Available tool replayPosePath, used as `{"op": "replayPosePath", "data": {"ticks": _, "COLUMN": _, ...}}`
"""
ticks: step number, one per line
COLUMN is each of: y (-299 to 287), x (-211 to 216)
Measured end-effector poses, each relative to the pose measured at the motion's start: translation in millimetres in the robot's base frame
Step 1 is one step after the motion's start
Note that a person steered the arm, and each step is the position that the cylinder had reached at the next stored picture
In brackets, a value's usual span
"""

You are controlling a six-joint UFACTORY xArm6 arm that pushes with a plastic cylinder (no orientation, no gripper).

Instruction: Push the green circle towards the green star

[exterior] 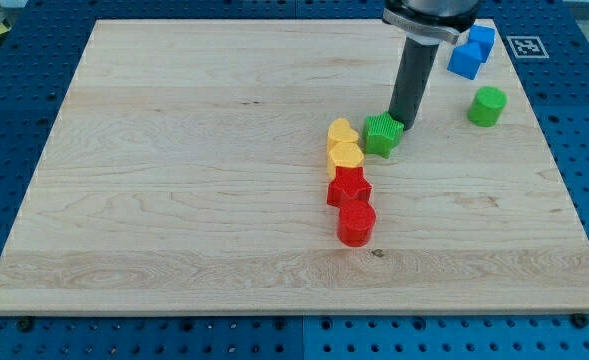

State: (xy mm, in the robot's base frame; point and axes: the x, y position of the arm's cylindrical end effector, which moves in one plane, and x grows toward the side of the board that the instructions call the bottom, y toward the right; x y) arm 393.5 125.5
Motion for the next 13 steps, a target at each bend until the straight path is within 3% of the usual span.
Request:
{"op": "replayPosePath", "data": {"ticks": 1, "y": 0, "x": -22}}
{"op": "replayPosePath", "data": {"ticks": 4, "y": 39, "x": -31}}
{"op": "replayPosePath", "data": {"ticks": 5, "y": 39, "x": -69}}
{"op": "replayPosePath", "data": {"ticks": 6, "y": 69, "x": -74}}
{"op": "replayPosePath", "data": {"ticks": 9, "y": 130, "x": -53}}
{"op": "replayPosePath", "data": {"ticks": 13, "y": 139, "x": -28}}
